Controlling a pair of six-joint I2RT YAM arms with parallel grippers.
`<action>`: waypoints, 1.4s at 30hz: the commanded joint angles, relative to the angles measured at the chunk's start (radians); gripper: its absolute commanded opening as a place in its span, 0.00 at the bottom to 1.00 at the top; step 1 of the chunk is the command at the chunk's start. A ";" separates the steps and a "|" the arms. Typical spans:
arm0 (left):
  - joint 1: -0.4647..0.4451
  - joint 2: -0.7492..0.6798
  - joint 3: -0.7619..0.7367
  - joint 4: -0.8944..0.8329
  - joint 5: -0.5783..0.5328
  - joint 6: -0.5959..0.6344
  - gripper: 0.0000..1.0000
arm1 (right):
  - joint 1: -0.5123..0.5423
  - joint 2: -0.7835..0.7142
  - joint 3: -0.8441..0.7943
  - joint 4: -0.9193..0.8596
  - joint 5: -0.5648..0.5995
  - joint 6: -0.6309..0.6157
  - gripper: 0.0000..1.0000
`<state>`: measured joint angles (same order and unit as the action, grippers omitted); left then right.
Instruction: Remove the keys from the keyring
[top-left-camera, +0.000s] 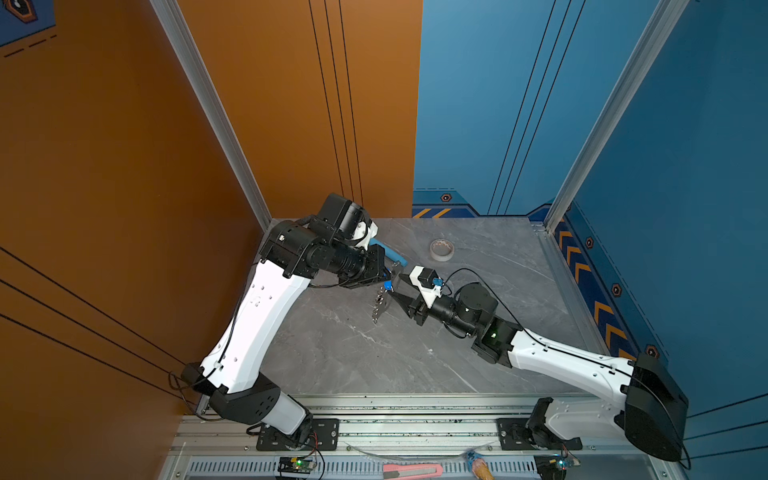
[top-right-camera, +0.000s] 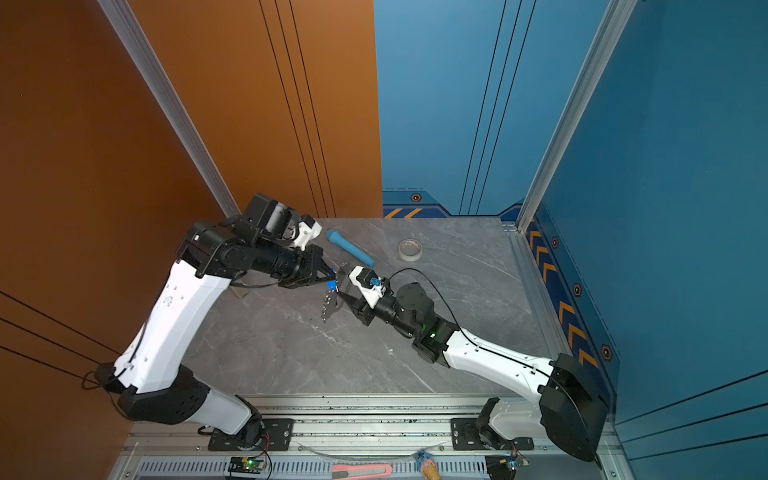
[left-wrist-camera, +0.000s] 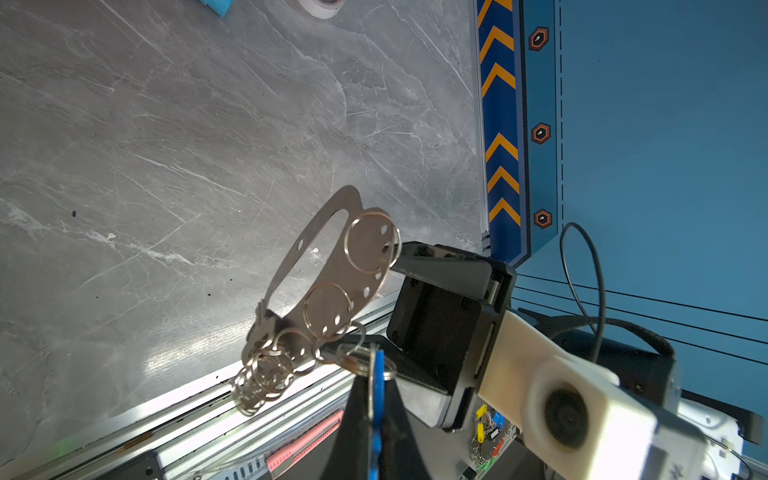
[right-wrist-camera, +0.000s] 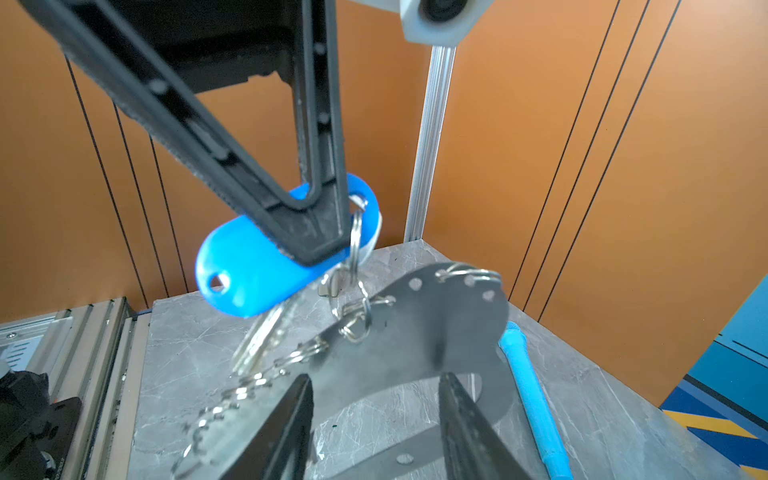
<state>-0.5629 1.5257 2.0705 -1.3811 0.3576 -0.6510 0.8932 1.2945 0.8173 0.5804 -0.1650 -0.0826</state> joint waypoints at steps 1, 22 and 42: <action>0.012 -0.008 0.031 -0.017 0.023 0.027 0.00 | -0.019 0.020 0.026 0.075 -0.081 0.065 0.52; 0.039 -0.010 0.058 -0.080 0.021 0.057 0.00 | 0.088 -0.032 0.051 -0.096 0.101 0.024 0.57; 0.043 -0.012 0.048 -0.095 0.012 0.072 0.00 | 0.051 -0.016 0.070 -0.125 0.170 0.024 0.60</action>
<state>-0.5346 1.5257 2.1056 -1.4528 0.3576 -0.6098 0.9493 1.3243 0.9001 0.4759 -0.0143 -0.0486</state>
